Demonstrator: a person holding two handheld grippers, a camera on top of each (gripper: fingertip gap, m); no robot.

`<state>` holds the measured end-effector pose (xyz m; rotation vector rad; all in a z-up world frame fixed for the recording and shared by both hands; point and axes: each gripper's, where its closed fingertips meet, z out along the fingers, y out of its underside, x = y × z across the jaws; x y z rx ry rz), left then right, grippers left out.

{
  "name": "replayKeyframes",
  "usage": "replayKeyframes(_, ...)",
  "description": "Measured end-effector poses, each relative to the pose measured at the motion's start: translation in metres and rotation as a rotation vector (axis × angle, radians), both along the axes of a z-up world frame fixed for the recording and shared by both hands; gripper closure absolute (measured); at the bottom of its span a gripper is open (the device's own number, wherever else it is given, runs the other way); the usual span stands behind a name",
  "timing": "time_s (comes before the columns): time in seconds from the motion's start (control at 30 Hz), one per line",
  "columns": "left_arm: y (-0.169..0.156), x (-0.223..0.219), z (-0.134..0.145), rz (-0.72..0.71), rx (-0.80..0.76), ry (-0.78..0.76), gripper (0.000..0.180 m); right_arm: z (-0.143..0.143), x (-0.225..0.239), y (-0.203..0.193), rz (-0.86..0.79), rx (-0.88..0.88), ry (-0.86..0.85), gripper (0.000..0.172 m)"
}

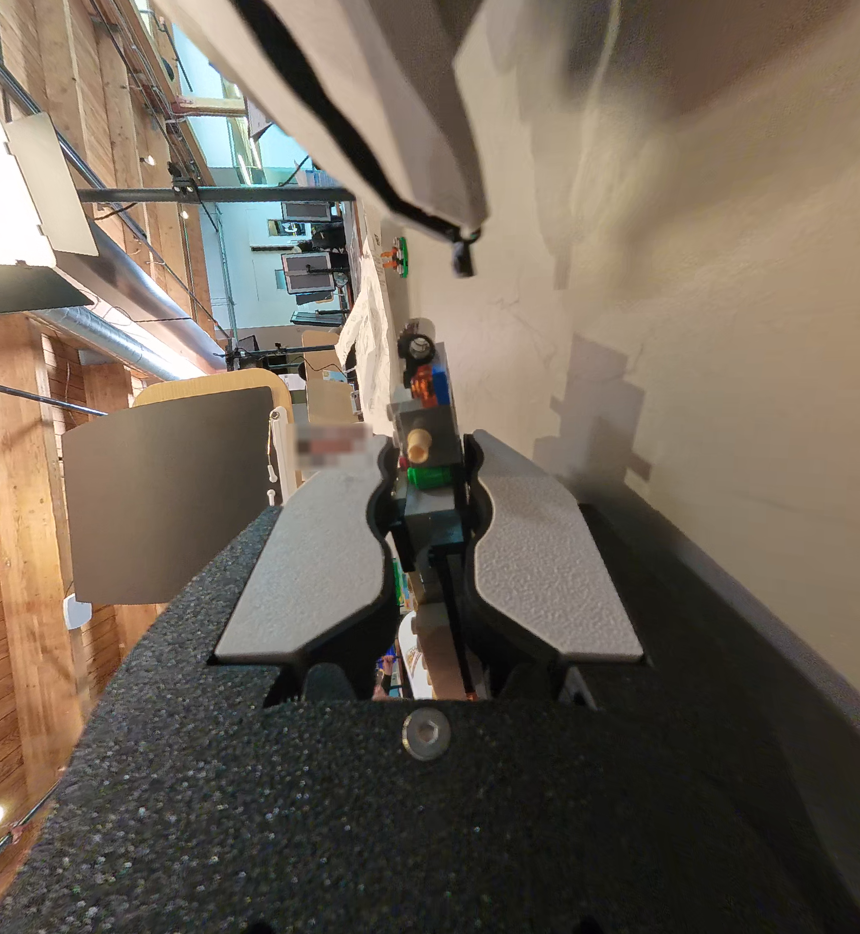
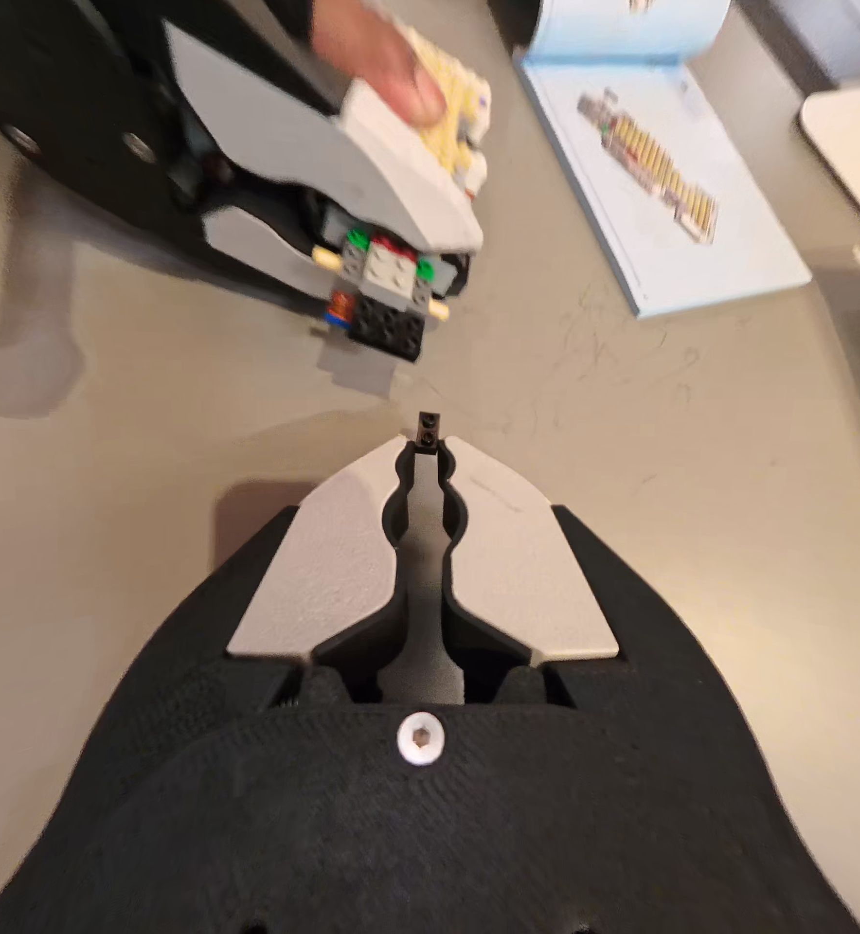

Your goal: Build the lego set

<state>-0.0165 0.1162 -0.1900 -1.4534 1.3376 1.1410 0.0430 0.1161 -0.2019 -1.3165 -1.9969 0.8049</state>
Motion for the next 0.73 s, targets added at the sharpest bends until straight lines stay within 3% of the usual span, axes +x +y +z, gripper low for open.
replayKeyframes(0.03,0.0,0.0,0.0,0.0,-0.001,-0.002,0.155,0.009,0.0,-0.006,0.015,-0.014,0.036,0.164)
replayKeyframes(0.2,0.0,0.0,-0.004,0.006,-0.014,0.008,0.155,0.038,-0.006,-0.033,0.037,-0.009,0.105,0.164)
replayKeyframes(0.73,-0.001,0.001,-0.005,0.017,-0.02,0.027,0.155,0.019,-0.018,-0.036,-0.044,0.196,-0.023,0.164)
